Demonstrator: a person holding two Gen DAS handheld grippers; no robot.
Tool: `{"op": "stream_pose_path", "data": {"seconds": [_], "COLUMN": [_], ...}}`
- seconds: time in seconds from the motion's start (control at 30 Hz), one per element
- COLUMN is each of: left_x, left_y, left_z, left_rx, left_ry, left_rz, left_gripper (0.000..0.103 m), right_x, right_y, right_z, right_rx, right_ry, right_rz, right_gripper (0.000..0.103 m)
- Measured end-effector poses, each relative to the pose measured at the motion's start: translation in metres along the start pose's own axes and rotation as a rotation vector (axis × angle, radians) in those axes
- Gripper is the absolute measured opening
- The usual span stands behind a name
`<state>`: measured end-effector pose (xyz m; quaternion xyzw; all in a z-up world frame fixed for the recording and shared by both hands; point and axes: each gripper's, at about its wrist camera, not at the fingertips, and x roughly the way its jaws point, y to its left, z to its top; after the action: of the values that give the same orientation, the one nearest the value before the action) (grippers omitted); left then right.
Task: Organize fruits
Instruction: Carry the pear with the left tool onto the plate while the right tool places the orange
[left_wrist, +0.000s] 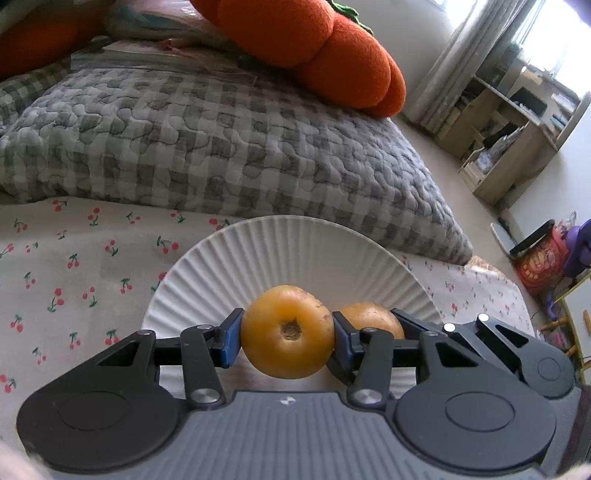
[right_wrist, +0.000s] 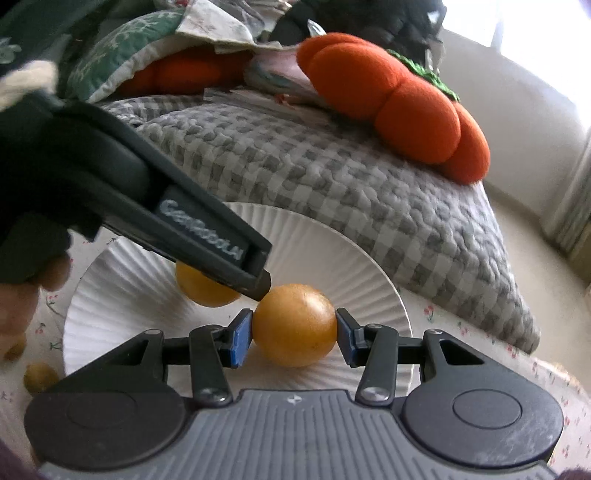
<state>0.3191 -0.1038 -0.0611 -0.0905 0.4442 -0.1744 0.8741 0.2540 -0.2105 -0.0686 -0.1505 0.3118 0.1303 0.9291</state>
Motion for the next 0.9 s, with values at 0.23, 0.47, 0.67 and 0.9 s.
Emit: {"op": "stream_pose_path", "data": {"seconds": [0.23,0.47,0.67,0.9], "left_x": [-0.002,0.001,0.001,-0.017], "left_y": [0.006,-0.002,0.001,0.009], "left_z": [0.0,-0.005,-0.003,0.004], "left_rx": [0.015,0.066,0.055,0.017], "left_ry": [-0.035,-0.071,-0.074,-0.106], "left_rz": [-0.029,-0.008,-0.015,-0.012], "left_gripper": [0.041,0.041,0.042,0.051], "right_x": [0.007,0.004,-0.006,-0.019], "right_y": [-0.001,0.005,-0.006,-0.022], "right_z": [0.002,-0.009,-0.01,-0.007], "right_rx": [-0.017,-0.056,-0.026,0.054], "right_ry": [-0.014,0.01,0.005,-0.02], "right_rz": [-0.012,0.001,0.007,0.025], "right_gripper": [0.048,0.054,0.059,0.065]}}
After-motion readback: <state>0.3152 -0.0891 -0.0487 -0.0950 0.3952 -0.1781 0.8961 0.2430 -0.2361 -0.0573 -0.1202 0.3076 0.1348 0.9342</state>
